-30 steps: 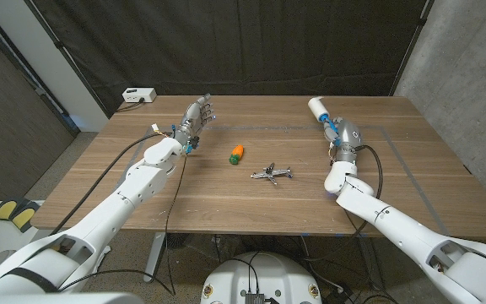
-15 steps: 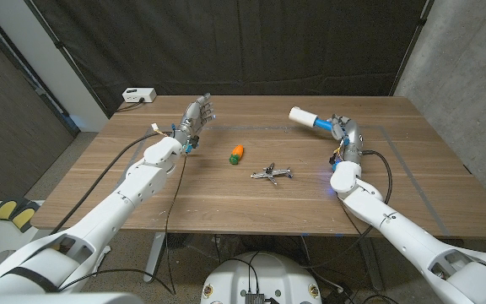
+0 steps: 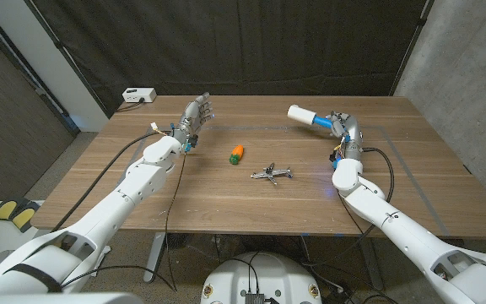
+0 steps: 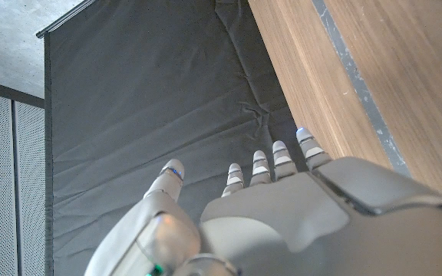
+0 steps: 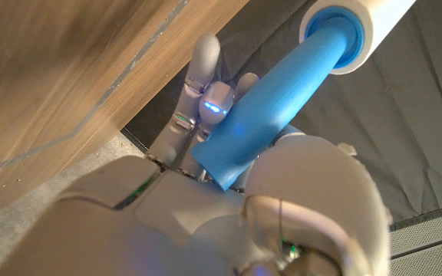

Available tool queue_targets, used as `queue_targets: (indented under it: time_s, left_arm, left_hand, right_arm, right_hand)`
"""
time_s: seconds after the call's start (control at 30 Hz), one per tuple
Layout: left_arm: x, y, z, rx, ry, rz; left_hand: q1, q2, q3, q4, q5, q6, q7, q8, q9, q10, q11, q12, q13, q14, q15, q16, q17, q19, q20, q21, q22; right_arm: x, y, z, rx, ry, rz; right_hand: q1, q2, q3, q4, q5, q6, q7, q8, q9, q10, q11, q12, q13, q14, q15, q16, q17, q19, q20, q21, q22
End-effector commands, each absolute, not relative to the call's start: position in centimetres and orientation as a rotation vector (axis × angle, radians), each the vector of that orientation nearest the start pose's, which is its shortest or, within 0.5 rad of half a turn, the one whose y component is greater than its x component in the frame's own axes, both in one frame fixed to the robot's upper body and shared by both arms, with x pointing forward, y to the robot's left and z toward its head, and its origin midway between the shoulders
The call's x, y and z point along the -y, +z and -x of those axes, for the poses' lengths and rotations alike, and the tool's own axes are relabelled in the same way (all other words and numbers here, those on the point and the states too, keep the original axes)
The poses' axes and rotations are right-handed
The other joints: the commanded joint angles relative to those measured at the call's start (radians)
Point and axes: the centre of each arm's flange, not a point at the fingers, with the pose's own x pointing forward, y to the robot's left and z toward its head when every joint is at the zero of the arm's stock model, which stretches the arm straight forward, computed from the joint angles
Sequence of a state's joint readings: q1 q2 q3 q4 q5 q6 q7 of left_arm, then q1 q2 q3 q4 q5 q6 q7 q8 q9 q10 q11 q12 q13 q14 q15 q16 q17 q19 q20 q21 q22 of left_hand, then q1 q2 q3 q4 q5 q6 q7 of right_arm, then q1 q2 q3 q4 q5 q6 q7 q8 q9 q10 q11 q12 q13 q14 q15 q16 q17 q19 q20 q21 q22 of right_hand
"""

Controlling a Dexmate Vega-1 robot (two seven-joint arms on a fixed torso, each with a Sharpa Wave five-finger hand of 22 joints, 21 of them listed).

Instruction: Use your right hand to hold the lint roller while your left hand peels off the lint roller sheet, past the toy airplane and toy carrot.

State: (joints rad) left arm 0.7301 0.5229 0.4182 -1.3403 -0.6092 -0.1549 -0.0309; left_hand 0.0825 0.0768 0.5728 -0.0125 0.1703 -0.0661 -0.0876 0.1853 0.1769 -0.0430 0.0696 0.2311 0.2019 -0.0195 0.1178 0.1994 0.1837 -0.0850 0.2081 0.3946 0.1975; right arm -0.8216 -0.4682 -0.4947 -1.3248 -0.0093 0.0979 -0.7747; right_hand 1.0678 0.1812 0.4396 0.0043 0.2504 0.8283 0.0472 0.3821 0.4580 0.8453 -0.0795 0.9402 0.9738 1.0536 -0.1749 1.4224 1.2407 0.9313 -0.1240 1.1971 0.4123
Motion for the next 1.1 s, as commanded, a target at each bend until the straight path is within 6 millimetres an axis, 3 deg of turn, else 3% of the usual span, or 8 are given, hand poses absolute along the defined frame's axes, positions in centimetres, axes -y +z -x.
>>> queue_targets:
  time_s: [0.03, 0.23, 0.3, 0.33, 0.37, 0.5, 0.73, 1.1]
  left_arm:
    - [-26.3, 2.8, -66.5, 0.575, -0.269, -0.055]
    - [-26.0, 3.7, -66.8, 0.568, -0.293, -0.121]
    - [-26.0, 4.4, -66.7, 0.553, -0.31, -0.18]
    - [-26.0, 4.7, -66.7, 0.547, -0.31, -0.198]
    - [-26.0, 4.9, -66.6, 0.542, -0.316, -0.222]
    - [-25.8, 5.9, -66.7, 0.526, -0.349, -0.299]
    - [-25.2, 6.3, -67.2, 0.528, -0.371, -0.298]
    - [-25.0, 6.4, -67.4, 0.531, -0.37, -0.291]
  left_hand:
    - [-0.008, 0.009, 0.003, -0.004, 0.003, -0.005, -0.003, 0.002, 0.003, 0.001, 0.002, -0.003, 0.005, -0.004, 0.005, -0.003, 0.005, 0.002, 0.005, -0.001, 0.006]
    - [-0.002, 0.005, 0.005, -0.011, 0.005, -0.012, -0.008, 0.0, 0.003, -0.001, -0.003, -0.004, 0.005, -0.004, 0.001, -0.004, 0.004, 0.0, 0.004, -0.003, 0.005]
    - [0.019, -0.005, 0.01, -0.035, 0.008, -0.017, -0.013, 0.002, 0.003, -0.011, -0.008, -0.008, 0.005, -0.01, -0.003, -0.006, 0.003, -0.008, 0.004, -0.009, 0.005]
    - [0.05, -0.015, 0.017, -0.067, 0.011, 0.005, -0.021, 0.014, 0.004, -0.017, -0.009, -0.009, 0.007, -0.016, -0.007, -0.008, 0.002, -0.029, 0.003, -0.02, 0.005]
    - [0.062, -0.019, 0.021, -0.081, 0.011, 0.021, -0.026, 0.02, 0.005, -0.02, -0.015, -0.01, 0.007, -0.021, -0.008, -0.009, 0.002, -0.04, 0.003, -0.026, 0.005]
    - [0.102, -0.041, 0.024, -0.126, 0.008, 0.052, -0.012, 0.028, 0.006, -0.027, -0.027, -0.009, 0.01, -0.042, -0.014, -0.012, 0.003, -0.108, 0.005, -0.058, 0.007]
    - [0.117, -0.048, 0.025, -0.138, 0.005, 0.053, 0.011, 0.027, 0.007, -0.037, -0.022, -0.011, 0.011, -0.057, -0.013, -0.014, 0.004, -0.117, 0.005, -0.063, 0.008]
    - [0.12, -0.048, 0.023, -0.139, 0.004, 0.038, 0.017, 0.018, 0.007, -0.041, -0.02, -0.011, 0.012, -0.059, -0.009, -0.011, 0.005, -0.099, 0.004, -0.057, 0.01]
  right_arm:
    - [27.7, -2.8, -64.7, 0.669, -0.417, 0.406]
    - [27.0, -2.4, -64.4, 0.737, -0.426, 0.476]
    - [26.6, -2.2, -64.1, 0.783, -0.446, 0.495]
    - [26.5, -2.1, -64.0, 0.799, -0.45, 0.5]
    - [26.4, -2.1, -63.9, 0.816, -0.449, 0.506]
    - [26.0, -1.7, -63.4, 0.866, -0.446, 0.493]
    - [26.1, -1.3, -63.3, 0.898, -0.417, 0.436]
    - [26.2, -1.2, -63.7, 0.87, -0.428, 0.445]
  right_hand:
    - [0.031, 0.011, 0.029, -0.004, 0.01, -0.024, 0.019, -0.011, 0.015, -0.019, 0.029, 0.004, 0.013, 0.021, -0.037, 0.031, 0.001, 0.06, -0.092, 0.032, -0.015]
    - [0.037, 0.004, 0.048, 0.01, 0.016, -0.025, 0.024, -0.014, 0.026, -0.025, 0.037, 0.005, 0.019, 0.026, -0.036, 0.052, 0.001, 0.045, -0.089, 0.018, -0.049]
    - [0.038, 0.001, 0.052, 0.015, 0.018, -0.021, 0.026, -0.012, 0.032, -0.027, 0.037, 0.007, 0.025, 0.024, -0.035, 0.058, 0.001, 0.044, -0.09, 0.018, -0.058]
    - [0.039, 0.0, 0.053, 0.016, 0.018, -0.022, 0.027, -0.013, 0.034, -0.028, 0.039, 0.008, 0.027, 0.023, -0.035, 0.059, 0.001, 0.044, -0.09, 0.017, -0.06]
    - [0.041, -0.001, 0.055, 0.017, 0.02, -0.019, 0.027, -0.011, 0.037, -0.027, 0.037, 0.008, 0.027, 0.022, -0.035, 0.063, 0.002, 0.043, -0.091, 0.017, -0.066]
    - [0.044, -0.003, 0.063, 0.023, 0.025, -0.01, 0.031, -0.007, 0.048, -0.023, 0.046, 0.01, 0.028, 0.018, -0.035, 0.072, 0.001, 0.042, -0.091, 0.022, -0.071]
    - [0.07, -0.006, 0.085, 0.017, 0.037, 0.012, 0.051, -0.005, 0.058, -0.011, 0.072, 0.017, 0.031, 0.016, -0.035, 0.091, 0.001, 0.062, -0.094, 0.047, -0.073]
    - [0.083, -0.009, 0.098, 0.024, 0.039, 0.006, 0.053, -0.032, 0.049, -0.014, 0.07, 0.009, 0.016, 0.014, -0.034, 0.108, 0.001, 0.06, -0.094, 0.065, -0.085]
